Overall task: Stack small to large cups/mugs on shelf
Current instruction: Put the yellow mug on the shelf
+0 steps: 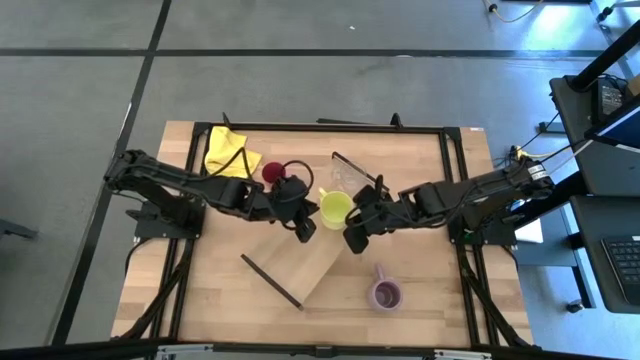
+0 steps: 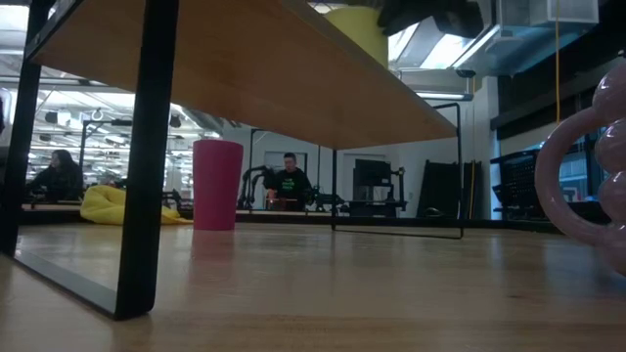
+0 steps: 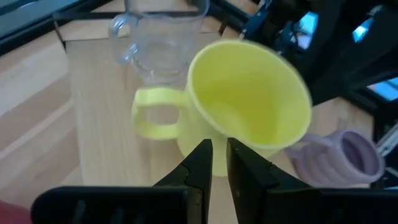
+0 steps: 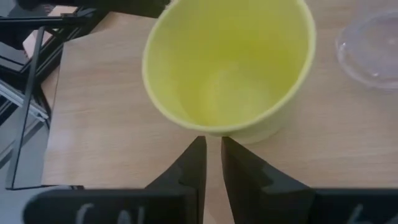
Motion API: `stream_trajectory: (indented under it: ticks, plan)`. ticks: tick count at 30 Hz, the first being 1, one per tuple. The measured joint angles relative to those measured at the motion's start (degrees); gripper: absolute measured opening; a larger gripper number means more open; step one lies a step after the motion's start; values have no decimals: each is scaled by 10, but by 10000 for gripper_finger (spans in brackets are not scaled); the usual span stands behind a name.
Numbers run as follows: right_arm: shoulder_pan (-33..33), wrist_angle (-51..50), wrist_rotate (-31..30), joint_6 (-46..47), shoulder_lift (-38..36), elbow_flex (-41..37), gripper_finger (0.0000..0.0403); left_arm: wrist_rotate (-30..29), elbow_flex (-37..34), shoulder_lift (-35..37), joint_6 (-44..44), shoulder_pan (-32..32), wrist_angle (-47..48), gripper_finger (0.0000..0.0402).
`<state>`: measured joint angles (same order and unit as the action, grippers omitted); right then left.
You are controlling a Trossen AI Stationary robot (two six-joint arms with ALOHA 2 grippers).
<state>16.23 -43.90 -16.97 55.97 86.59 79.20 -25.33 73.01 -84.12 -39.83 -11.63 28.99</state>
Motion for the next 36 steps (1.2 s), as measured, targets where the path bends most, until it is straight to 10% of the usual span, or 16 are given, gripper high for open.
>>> stream_trajectory:
  ticks: [36]
  plan:
    - [-27, -17, 2, -42, 0, 1, 52, 33, -1, -1, 46, 37, 25, 43]
